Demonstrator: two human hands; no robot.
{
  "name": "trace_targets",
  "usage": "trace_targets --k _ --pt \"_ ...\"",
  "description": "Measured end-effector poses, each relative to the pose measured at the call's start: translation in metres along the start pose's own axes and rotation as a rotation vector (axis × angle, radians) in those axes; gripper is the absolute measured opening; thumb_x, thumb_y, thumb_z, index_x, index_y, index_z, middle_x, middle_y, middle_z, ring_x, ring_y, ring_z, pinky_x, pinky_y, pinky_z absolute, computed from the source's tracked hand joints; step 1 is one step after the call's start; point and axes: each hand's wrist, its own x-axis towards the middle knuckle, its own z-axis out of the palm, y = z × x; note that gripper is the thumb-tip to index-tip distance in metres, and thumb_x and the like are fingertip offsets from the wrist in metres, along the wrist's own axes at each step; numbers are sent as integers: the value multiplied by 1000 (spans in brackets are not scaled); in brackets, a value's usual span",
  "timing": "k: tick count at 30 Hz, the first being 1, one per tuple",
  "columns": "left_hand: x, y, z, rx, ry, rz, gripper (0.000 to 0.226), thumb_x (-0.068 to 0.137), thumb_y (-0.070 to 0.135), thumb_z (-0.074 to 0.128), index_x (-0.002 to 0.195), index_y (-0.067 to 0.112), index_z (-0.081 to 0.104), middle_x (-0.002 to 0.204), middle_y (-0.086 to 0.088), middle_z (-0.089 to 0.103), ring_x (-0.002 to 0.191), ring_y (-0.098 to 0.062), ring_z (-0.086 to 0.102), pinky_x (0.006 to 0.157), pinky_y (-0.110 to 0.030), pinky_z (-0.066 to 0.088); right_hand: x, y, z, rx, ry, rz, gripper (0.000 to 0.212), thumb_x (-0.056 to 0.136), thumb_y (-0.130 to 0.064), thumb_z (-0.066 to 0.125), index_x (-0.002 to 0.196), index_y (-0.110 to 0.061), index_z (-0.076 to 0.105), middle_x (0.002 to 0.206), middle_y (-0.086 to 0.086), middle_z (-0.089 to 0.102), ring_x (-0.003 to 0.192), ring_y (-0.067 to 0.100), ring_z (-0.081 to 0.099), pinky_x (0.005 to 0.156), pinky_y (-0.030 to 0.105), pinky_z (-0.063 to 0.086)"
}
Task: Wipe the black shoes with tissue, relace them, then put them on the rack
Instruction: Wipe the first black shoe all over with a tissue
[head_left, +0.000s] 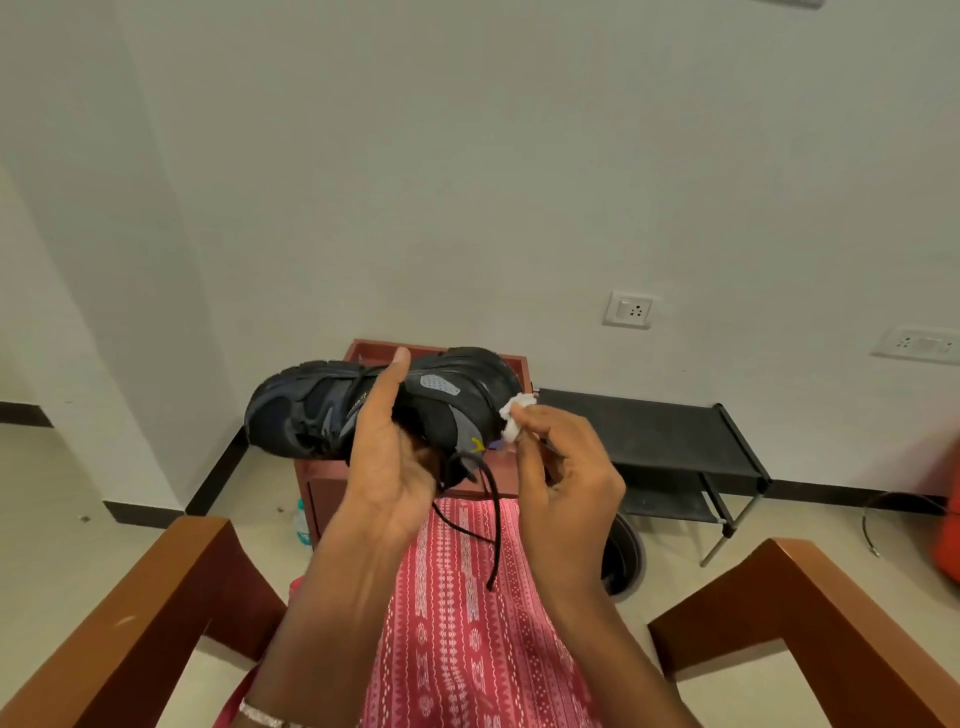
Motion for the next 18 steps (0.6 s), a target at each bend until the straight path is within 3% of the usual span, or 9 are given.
trace_targets --k 4,8,12,14,15,18 --pt "-1 -4 3 64 -46 -2 57 92 56 55 121 8 66 110 -12 75 98 -24 74 70 -33 59 4 3 2 -17 -2 -13 27 90 2 68 110 -15 74 104 -9 69 102 -1 65 87 9 50" --pt "-2 -4 5 120 -22 65 64 91 66 49 114 10 69 107 -12 76 97 -25 74 81 -39 58 1 -3 2 -25 -23 -66 27 89 0 70 112 -14 75 107 -7 72 104 3 67 89 17 54" --pt "-2 -8 5 169 40 110 88 75 85 50 109 6 73 108 -18 74 103 -34 71 99 -51 52 -5 -14 1 -89 -95 -182 31 85 3 74 112 -14 75 109 -4 74 107 6 66 94 25 55" --pt "1 -11 3 244 50 150 99 60 95 50 93 6 76 103 -19 74 102 -36 70 102 -57 48 -1 -21 4 -115 -151 -258 32 84 6 73 111 -12 75 109 -1 74 108 9 66 98 26 53" --pt "0 -13 5 294 67 189 91 59 97 46 78 13 76 95 -15 74 96 -31 71 100 -55 50 3 -25 6 -127 -181 -297 32 84 7 71 109 -12 76 109 0 74 108 11 66 99 27 52" --pt "-1 -18 8 398 55 263 75 76 84 30 62 26 75 79 -2 76 86 -18 73 88 -41 56 25 -31 13 -114 -267 -334 27 87 2 62 107 -10 77 106 1 75 107 15 67 96 33 53"
